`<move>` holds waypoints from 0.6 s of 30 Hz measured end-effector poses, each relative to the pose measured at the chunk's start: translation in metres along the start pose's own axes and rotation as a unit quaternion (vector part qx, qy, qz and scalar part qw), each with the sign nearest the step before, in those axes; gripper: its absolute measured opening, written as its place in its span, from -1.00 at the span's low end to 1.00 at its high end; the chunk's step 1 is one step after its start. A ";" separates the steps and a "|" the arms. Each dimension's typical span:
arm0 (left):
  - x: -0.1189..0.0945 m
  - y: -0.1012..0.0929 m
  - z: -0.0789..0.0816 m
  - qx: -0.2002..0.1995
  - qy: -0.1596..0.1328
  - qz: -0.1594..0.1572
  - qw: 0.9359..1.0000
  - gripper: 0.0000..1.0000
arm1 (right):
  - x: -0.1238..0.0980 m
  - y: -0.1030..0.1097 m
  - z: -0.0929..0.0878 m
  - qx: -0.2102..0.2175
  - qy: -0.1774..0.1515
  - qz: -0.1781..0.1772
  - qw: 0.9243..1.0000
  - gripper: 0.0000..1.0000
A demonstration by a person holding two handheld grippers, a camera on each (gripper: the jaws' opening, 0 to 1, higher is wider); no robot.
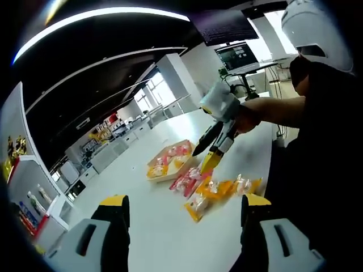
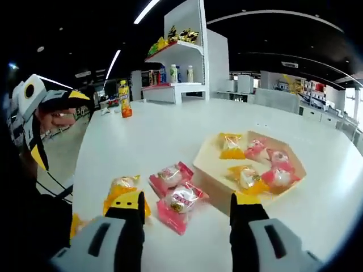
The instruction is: Pick up the marshmallows scattered on the table and place them into the bowl on the table
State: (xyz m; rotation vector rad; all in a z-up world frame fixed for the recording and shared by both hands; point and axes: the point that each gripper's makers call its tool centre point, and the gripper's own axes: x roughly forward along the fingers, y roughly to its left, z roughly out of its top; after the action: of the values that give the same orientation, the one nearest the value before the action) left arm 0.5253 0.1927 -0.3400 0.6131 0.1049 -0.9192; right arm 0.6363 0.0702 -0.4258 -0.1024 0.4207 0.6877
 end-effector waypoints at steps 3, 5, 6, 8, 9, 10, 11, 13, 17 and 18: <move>0.000 -0.001 -0.001 -0.001 -0.001 0.000 1.000 0.59 | 0.009 0.000 -0.005 0.017 0.008 -0.002 1.000 -0.03; -0.001 -0.001 -0.003 -0.002 0.000 -0.001 1.000 0.59 | 0.011 0.002 -0.008 0.017 0.012 -0.002 1.000 -0.04; -0.001 -0.001 -0.003 -0.003 0.000 0.000 1.000 0.59 | 0.014 0.003 -0.011 0.015 0.019 -0.003 1.000 -0.06; -0.001 -0.001 -0.003 -0.002 0.001 0.000 1.000 0.59 | 0.016 0.004 -0.014 0.010 0.024 -0.004 1.000 -0.12; -0.001 -0.001 -0.003 -0.002 0.001 0.001 1.000 0.59 | 0.018 0.003 -0.017 -0.002 0.028 -0.008 1.000 -0.17; -0.001 -0.001 -0.003 -0.002 0.001 0.001 1.000 0.59 | 0.020 0.002 -0.020 -0.014 0.031 -0.011 0.999 -0.27; -0.001 -0.001 -0.003 -0.002 0.000 0.001 1.000 0.59 | 0.021 -0.001 -0.018 -0.027 0.022 -0.020 0.999 -0.35; -0.001 -0.001 -0.002 -0.002 -0.001 0.001 1.000 0.59 | 0.020 -0.002 -0.020 -0.028 0.025 -0.024 0.999 -0.44; 0.000 -0.002 -0.003 -0.001 0.001 -0.001 1.000 0.59 | 0.019 -0.001 -0.019 -0.028 0.019 -0.021 0.999 -0.47; 0.000 -0.002 -0.003 -0.001 0.002 -0.001 1.000 0.59 | 0.019 -0.001 -0.019 -0.027 0.018 -0.020 0.999 -0.48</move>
State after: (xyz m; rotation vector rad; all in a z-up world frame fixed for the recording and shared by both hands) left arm 0.5242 0.1933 -0.3438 0.6133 0.1100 -0.9190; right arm 0.6437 0.0760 -0.4506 -0.1737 0.4334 0.6597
